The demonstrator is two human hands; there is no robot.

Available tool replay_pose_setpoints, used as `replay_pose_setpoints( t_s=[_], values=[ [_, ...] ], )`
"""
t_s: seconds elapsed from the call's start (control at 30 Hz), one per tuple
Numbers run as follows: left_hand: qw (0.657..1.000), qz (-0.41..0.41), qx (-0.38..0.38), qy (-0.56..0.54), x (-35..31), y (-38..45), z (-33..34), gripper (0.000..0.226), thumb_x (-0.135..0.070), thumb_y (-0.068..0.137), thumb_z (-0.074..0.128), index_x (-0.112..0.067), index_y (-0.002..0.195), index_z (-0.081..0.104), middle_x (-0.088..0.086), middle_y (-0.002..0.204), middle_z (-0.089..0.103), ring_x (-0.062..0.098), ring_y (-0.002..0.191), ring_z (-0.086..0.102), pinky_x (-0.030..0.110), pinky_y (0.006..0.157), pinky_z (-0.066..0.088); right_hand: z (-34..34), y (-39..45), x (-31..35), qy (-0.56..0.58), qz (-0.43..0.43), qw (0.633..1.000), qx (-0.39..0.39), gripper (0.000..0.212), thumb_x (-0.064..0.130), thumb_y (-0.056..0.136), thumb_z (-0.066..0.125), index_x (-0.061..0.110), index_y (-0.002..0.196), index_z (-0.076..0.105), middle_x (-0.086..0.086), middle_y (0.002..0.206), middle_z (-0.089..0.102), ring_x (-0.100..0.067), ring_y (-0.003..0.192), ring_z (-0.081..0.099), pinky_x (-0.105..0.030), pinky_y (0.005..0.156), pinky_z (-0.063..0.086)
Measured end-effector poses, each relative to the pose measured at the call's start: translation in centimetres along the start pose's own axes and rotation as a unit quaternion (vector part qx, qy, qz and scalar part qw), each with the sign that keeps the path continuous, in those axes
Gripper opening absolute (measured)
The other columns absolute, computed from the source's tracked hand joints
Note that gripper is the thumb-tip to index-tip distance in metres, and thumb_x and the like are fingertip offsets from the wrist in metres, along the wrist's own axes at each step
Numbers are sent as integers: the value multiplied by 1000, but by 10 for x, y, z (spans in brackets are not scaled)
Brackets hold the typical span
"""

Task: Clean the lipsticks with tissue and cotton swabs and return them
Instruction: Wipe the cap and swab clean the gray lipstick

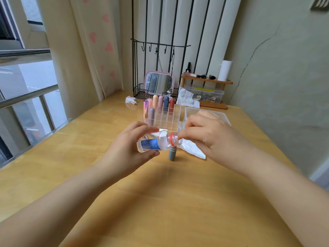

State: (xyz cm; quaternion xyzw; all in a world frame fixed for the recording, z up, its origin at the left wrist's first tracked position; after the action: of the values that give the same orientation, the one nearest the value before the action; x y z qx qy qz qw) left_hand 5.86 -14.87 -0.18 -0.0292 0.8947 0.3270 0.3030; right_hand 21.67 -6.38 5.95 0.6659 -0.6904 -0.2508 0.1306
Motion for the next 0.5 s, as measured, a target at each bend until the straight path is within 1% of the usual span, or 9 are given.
replay_pose_setpoints(
  t_s=[0.07,0.13,0.23,0.33,0.43,0.5],
  values=[
    [1000,-5,2,-7,-1,0,0,49,-19,71,82,-26,116,63,-22,109,51,-4,101,52,13,89,40,2,-1,1,-14,-6,1000,-5,24,2,82,54,15,91,73,-1,78,58,-17,75,39,-24,65,27],
    [1000,-6,5,-10,-1,0,0,50,-21,71,82,-27,117,62,-22,110,52,0,102,54,21,92,44,4,-1,1,-18,-7,1000,-10,24,-1,79,58,14,90,73,-1,77,58,-17,74,39,-22,66,25],
    [1000,-10,9,-19,1,0,1,50,-23,71,83,-27,117,62,-21,110,53,2,103,56,27,94,46,7,-1,-1,-14,-8,1000,-17,25,1,83,53,14,90,73,-1,78,58,-17,75,39,-23,66,25],
    [999,-16,14,-27,3,0,2,50,-36,68,75,-30,115,62,-21,109,54,1,103,56,25,94,46,11,-3,-2,-12,-6,1000,-23,27,8,86,47,15,91,72,0,79,59,-16,76,39,-25,66,29],
    [999,-33,21,-39,9,0,5,46,-37,69,74,-28,113,62,-19,108,57,-1,105,56,22,96,44,14,-4,-5,-11,14,998,-54,20,15,88,52,14,91,72,1,82,61,-17,78,44,-31,70,36],
    [997,-64,10,-44,16,1,5,42,-32,73,80,-31,110,62,-22,107,58,-13,103,51,11,93,40,12,-4,-10,15,61,994,-90,22,22,89,50,13,90,71,1,82,62,-17,79,50,-31,73,39]
  ],
)
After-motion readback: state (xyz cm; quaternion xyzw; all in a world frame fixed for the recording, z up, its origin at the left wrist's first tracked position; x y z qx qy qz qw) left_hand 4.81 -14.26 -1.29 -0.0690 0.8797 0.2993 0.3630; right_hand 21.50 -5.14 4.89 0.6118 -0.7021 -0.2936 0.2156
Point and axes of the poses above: each hand's wrist, its own y-axis towards the middle knuckle, its own z-axis out of the palm, x = y × z, the point moved 5 cm from there along y, towards the middle knuckle
